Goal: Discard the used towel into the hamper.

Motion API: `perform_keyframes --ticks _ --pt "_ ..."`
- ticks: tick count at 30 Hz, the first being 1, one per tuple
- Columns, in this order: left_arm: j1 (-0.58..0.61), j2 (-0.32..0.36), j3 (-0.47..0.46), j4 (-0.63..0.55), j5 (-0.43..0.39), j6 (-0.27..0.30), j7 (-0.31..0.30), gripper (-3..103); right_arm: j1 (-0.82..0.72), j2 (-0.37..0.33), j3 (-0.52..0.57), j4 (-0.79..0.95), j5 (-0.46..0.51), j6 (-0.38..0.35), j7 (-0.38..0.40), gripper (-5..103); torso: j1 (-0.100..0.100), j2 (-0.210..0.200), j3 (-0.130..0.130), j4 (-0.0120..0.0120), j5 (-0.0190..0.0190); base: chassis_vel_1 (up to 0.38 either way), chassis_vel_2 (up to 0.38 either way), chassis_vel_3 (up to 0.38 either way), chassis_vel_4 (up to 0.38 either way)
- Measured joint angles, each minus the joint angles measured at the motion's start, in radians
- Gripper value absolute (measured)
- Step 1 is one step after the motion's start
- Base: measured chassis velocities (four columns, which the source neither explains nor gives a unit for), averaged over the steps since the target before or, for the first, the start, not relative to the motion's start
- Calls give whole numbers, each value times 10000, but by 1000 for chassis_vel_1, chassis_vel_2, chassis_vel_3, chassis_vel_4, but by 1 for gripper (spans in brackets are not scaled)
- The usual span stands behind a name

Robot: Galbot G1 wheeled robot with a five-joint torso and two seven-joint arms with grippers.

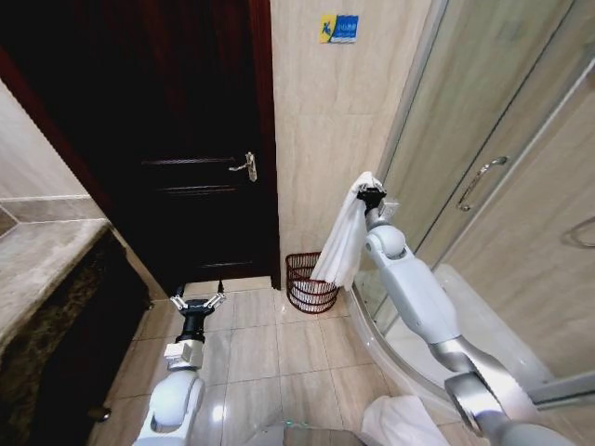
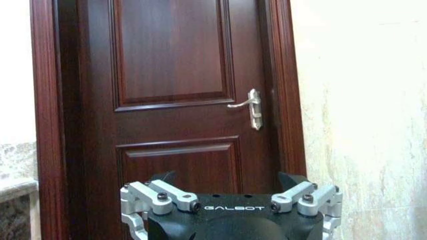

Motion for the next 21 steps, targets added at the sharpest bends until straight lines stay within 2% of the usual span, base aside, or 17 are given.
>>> perform_keyframes --ticks 21 --pt "52 -107 -32 113 12 -92 40 100 116 -136 -149 212 149 -69 -39 2 -482 -1066 -585 0 1 0 0 0 0"
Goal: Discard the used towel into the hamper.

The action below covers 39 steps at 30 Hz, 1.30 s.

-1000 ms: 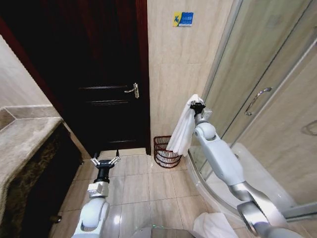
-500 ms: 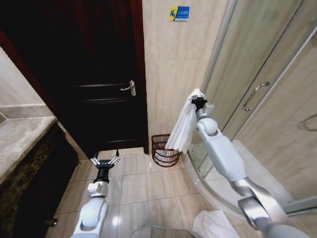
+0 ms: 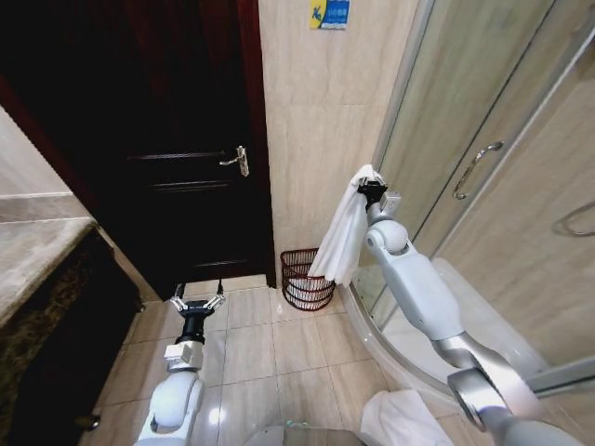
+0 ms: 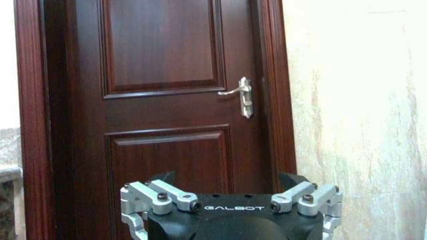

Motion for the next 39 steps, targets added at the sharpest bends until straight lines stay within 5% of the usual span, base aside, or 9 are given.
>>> perform_keyframes --ticks 39 --pt "-99 -59 10 166 9 -83 70 100 121 139 -327 50 -16 -70 -21 2 -805 -1827 -1022 0 -1 0 0 0 0"
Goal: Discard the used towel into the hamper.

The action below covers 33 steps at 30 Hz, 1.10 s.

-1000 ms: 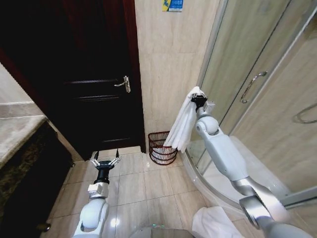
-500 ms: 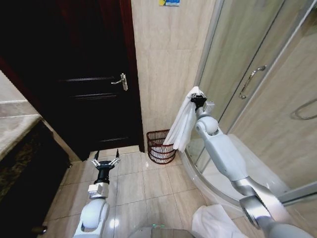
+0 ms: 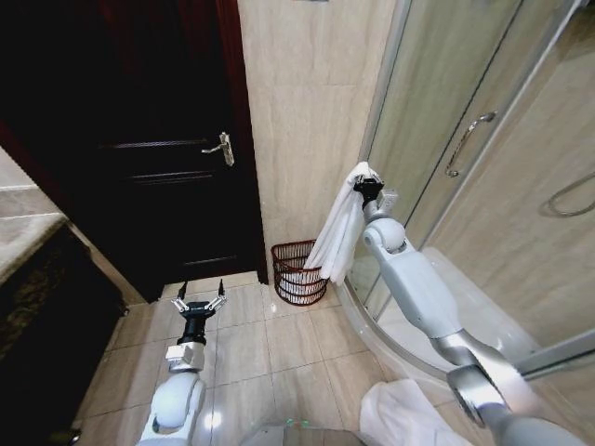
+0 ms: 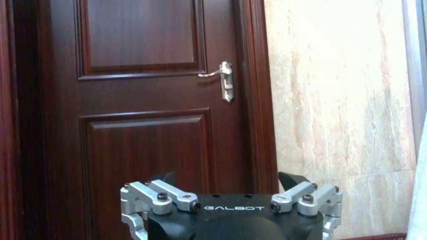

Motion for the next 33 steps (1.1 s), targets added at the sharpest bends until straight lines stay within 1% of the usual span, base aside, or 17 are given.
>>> perform_keyframes --ticks 3,12,17,20,26,33 --pt "-17 9 0 35 -6 -10 -6 100 0 61 -58 -51 -47 0 -10 2 -84 -181 -94 0 0 0 0 0 0" --pt "-38 -1 2 69 -75 17 -27 100 -15 90 -62 -162 -115 14 -72 2 -209 -463 -253 1 0 0 0 0 0" --pt "-32 -47 16 124 -128 10 -27 100 -69 48 -45 -163 -120 21 -98 2 -301 -664 -359 0 0 0 0 0 0" --pt "-29 -88 33 152 -128 -2 -26 100 -84 48 -26 -170 -120 28 -104 2 -386 -854 -463 0 0 0 0 0 0" --pt "-40 -96 42 179 -128 -30 -26 100 -134 55 -11 -180 -120 38 -126 2 -476 -1063 -584 0 0 0 0 0 0" --pt "-92 -110 38 304 -120 -235 -28 100 -212 41 39 -182 -138 50 -175 2 -626 -1421 -793 -1 1 0 0 0 0"
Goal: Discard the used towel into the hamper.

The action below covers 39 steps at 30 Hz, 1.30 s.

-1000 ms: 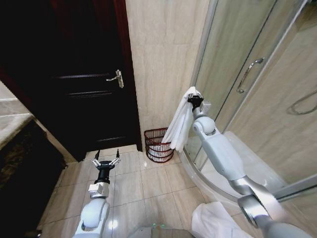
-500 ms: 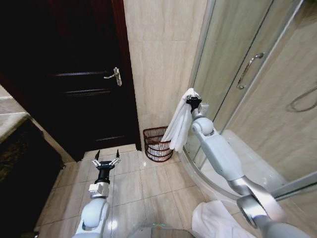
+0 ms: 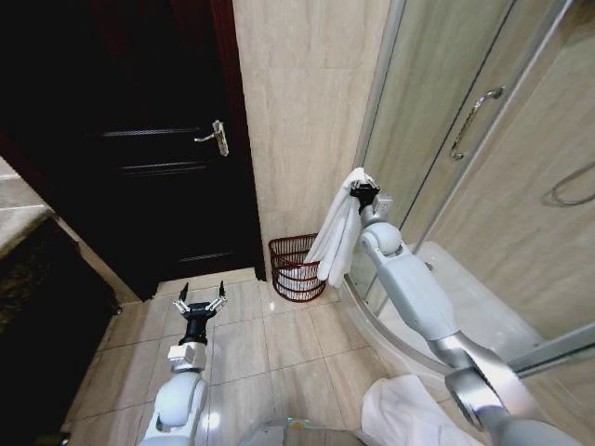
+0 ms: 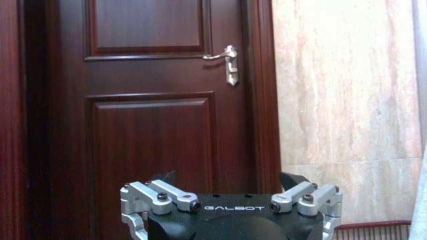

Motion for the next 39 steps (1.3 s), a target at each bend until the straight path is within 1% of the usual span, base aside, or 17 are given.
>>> perform_keyframes --ticks 5,11,15,17,20,22,26,30,35,39 --pt "-10 -16 -1 55 47 -48 0 100 -3 -3 17 -3 0 -1 -3 2 -62 -158 -95 2 -1 36 35 33 49" --pt "-33 -32 -3 126 171 -109 -1 100 -98 -5 60 0 -5 -1 -8 2 -183 -431 -246 3 0 54 64 70 64" --pt "-43 -33 -12 230 355 -234 -26 100 -186 -6 114 36 -16 -1 -17 2 -243 -553 -311 11 0 52 38 35 43" --pt "-55 -42 -10 255 367 -271 -39 100 -226 -17 171 53 -12 -1 -15 2 -285 -653 -367 3 -1 0 0 0 0" --pt "-69 -43 -3 268 370 -283 -40 100 -266 -53 232 76 -4 -20 -10 2 -328 -763 -432 0 -1 0 0 0 0" --pt "-74 -46 0 270 370 -285 -38 100 -287 -72 249 95 1 -25 -6 2 -349 -811 -459 -1 0 0 0 0 0" --pt "-110 -105 44 317 384 -314 -22 100 -355 -142 289 181 35 -38 10 2 -447 -1040 -588 3 0 0 0 0 0" --pt "-165 -126 52 386 407 -460 -42 100 -441 -178 304 284 40 -64 18 2 -506 -1161 -652 4 -1 0 0 0 0" --pt "-156 -92 32 390 419 -450 -77 100 -643 -191 366 497 -15 -123 35 2 -535 -1219 -681 3 0 0 0 0 0" --pt "-129 -69 36 387 423 -439 -78 100 -687 -185 473 511 -237 -103 -205 2 -534 -1218 -680 4 -1 0 0 0 0"
